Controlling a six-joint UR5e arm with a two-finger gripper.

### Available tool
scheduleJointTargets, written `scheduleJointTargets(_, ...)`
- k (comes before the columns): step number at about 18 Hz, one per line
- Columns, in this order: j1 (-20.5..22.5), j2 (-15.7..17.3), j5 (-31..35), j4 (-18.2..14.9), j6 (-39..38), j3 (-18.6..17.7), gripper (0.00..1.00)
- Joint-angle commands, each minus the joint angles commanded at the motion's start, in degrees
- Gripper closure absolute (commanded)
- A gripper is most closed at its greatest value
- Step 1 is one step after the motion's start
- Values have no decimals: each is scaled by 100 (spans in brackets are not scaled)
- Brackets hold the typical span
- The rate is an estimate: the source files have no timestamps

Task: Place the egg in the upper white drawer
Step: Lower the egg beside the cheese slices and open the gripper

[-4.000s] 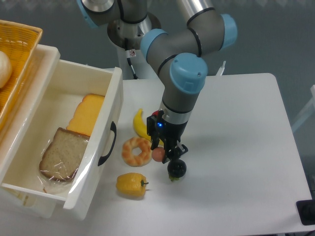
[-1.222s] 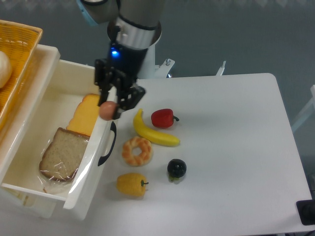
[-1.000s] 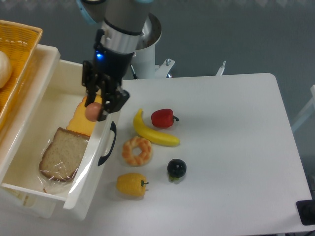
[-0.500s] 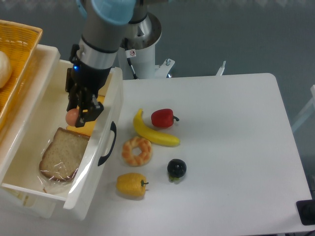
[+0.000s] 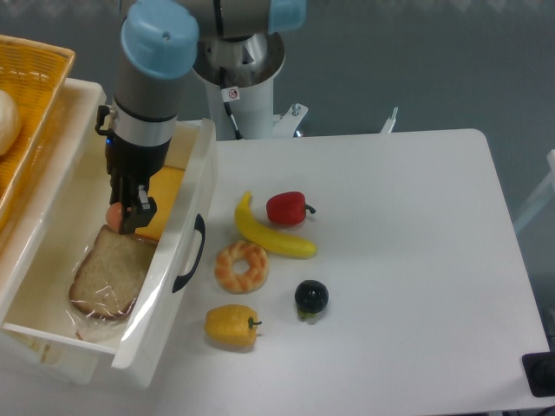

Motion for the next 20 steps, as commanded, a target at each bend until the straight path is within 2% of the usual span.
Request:
scheduleJointTargets(13, -132, -70, 79, 0, 0, -70, 73)
scheduleJointTargets(20, -159, -62, 79, 0, -9, -105, 66)
